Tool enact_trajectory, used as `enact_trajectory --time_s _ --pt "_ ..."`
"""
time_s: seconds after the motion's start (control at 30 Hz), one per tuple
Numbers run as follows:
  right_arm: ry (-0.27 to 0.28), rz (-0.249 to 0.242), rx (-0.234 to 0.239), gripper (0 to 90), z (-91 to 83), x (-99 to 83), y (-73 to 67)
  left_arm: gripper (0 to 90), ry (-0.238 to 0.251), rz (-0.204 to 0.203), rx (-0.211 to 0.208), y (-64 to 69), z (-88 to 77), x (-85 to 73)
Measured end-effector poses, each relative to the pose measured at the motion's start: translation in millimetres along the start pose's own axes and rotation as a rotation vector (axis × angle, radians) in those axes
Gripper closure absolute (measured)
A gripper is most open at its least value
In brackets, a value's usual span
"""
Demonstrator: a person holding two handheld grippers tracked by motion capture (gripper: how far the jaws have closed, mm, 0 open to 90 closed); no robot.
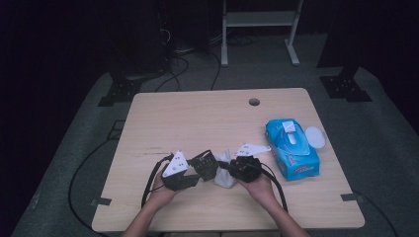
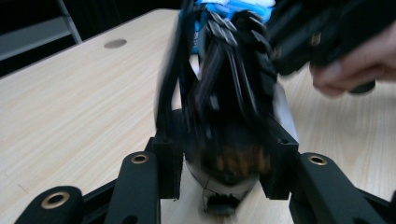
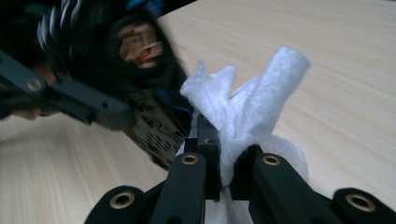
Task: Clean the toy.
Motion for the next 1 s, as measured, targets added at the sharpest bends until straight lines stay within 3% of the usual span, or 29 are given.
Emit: enact_trajectory --time_s 0.13,0.43,0.57,0.7,0.83,1.0 --pt "-0.015 0.033 0.037 85.5 6.2 -5.4 -2.1 58.3 0.027 -0.008 -0.007 -1.3 -4.9 1.5" --pt "0.093 0.08 0.061 85.5 -13.9 13.7 7.3 60.1 0.054 -0.027 -0.028 -0.3 -2.4 2.3" --pt "0.129 0.166 0.146 85.6 -12.9 9.6 12.0 60.1 0.064 -0.035 -0.036 0.4 -3.6 0.9" --pt "0.14 0.169 0.186 85.6 -13.9 10.2 8.8 59.5 0.061 -0.062 -0.054 -1.3 -4.5 -1.1" --pt "0.149 0.179 0.204 85.7 -13.8 10.5 6.8 59.6 0.066 -0.06 -0.048 -1.2 -6.3 -1.5" --pt "0.194 0.182 0.233 85.7 -18.2 14.7 4.3 59.1 0.068 -0.078 -0.054 -3.5 -6.8 -2.9"
Point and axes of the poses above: each handheld gripper's, and its own axes: z roughly forward along the jaws, x roughly out of its top, y roughly to its right, the point moved 4 cm from there along z, roughly forward along the jaws, and after that the axes turned 3 degrees about z, right-handed, at the moved point
